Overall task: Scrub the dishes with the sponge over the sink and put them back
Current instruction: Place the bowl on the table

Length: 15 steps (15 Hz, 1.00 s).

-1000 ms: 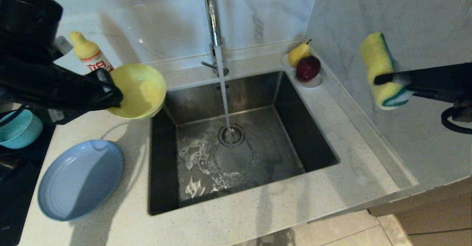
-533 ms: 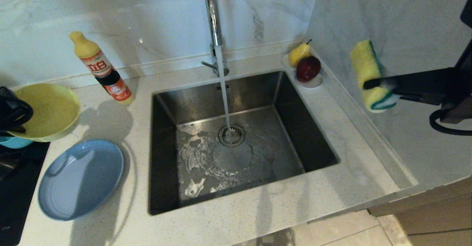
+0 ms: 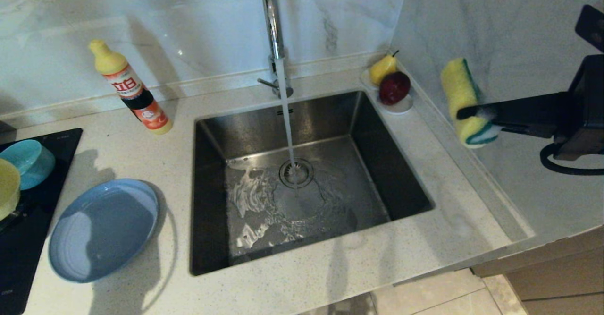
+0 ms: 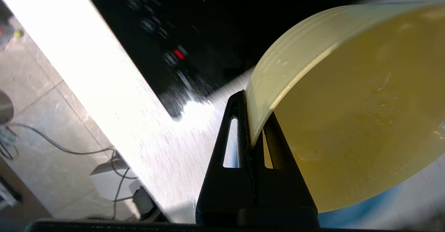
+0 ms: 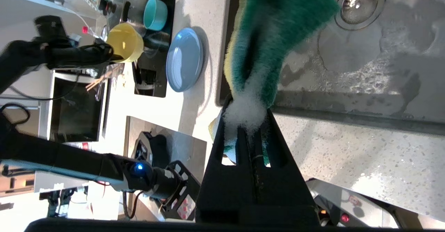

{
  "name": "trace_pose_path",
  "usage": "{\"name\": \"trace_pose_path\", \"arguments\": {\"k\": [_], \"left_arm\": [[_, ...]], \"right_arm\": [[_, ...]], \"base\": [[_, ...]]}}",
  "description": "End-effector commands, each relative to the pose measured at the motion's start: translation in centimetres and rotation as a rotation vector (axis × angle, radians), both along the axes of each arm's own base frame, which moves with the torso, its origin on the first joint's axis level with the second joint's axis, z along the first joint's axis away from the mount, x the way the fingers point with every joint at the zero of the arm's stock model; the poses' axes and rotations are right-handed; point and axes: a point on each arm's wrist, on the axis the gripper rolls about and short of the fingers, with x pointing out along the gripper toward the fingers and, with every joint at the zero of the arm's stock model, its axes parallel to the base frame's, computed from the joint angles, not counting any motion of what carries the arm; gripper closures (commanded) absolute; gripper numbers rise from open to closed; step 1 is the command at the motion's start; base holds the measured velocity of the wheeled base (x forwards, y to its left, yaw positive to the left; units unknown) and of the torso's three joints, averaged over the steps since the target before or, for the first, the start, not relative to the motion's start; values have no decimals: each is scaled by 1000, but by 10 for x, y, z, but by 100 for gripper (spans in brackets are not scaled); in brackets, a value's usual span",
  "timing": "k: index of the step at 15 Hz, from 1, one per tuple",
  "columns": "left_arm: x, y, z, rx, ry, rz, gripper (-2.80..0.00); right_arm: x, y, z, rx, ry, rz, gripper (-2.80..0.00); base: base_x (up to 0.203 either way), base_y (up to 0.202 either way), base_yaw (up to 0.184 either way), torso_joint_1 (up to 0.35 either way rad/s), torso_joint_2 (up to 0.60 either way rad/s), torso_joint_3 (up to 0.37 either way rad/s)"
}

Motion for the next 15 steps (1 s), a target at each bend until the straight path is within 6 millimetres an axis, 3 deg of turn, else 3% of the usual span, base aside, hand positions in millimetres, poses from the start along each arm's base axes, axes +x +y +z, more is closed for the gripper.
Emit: {"name": "trace_pose_path", "arguments": {"k": [1, 4, 10, 15], "left_arm": [[5, 29, -30, -56, 52, 72, 0], [8, 43, -44, -90, 60, 79, 0], [18, 73, -94, -94, 75, 99, 0], [15, 94, -117, -112, 87, 140, 0]], "right_arm": [[2, 1, -2, -2, 12, 3, 0], [3, 2, -2, -3, 14, 4, 0], [3, 2, -3, -3, 14, 5, 0], [5, 3, -4, -7, 19, 9, 0]], "base": [[0, 0, 0, 0, 0, 0], [0, 0, 0, 0, 0, 0], [0, 0, 0, 0, 0, 0], [0, 0, 0, 0, 0, 0]]}}
